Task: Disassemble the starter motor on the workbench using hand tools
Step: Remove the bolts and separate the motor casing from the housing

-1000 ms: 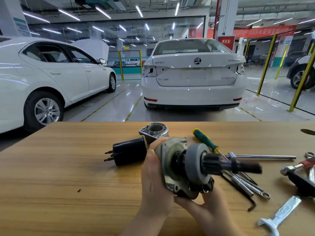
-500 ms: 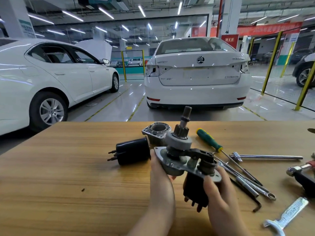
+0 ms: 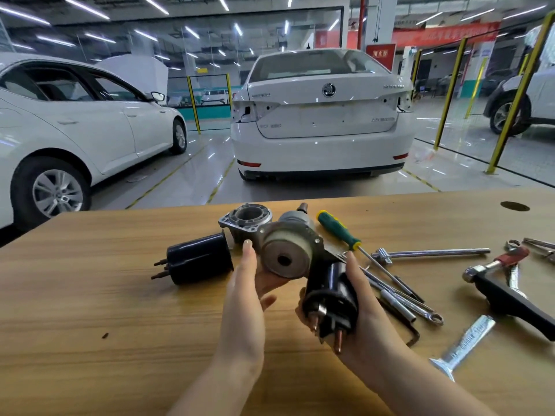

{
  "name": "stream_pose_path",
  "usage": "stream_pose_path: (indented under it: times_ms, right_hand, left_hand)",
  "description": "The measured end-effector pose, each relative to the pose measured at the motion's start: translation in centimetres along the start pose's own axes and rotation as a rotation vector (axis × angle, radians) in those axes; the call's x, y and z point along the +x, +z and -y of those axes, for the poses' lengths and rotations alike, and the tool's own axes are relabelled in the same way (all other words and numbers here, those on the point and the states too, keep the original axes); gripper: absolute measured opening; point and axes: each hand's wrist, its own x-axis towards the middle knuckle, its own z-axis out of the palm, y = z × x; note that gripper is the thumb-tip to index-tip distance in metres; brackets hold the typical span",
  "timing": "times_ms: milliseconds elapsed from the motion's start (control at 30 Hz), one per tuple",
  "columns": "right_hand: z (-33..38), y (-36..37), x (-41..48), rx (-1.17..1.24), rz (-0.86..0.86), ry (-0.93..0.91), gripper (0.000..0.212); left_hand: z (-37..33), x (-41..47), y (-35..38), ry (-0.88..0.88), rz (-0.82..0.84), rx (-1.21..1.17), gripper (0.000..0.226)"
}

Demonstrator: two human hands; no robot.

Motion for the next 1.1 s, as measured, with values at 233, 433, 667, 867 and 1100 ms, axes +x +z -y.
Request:
stream_pose_path:
  times_ms: [233, 433, 667, 867, 1100]
  right_hand:
    - [0.9, -0.1, 0.0, 0.377, -0.009, 0.015, 0.030]
    - [1.4, -0.2, -0.7, 0.638, 0.102, 0.109, 0.082]
    - [1.4, -0.1, -1.4, 0.621, 0.169, 0.147, 0.072]
    - [1.3, -0.2, -1.4, 0.621, 0.172, 0.184, 0.078]
    - [1.4, -0.8, -0.5, 0.373, 0.048, 0.079, 0.076]
  left_hand:
    - [-0.1, -0.9, 1.1, 0.167, 0.306, 0.199, 0.036]
    - [1.0, -0.9, 0.5, 0.299, 0.407, 0.243, 0.050]
    - [1.1, -1.1, 0.2, 0.454, 0.395, 0.327, 0.049]
    - [0.9, -1.0, 0.2, 0.458, 0.322, 0.240, 0.036]
    - [0.0, 0.4, -0.5, 0.103, 0.214, 0.151, 0.041]
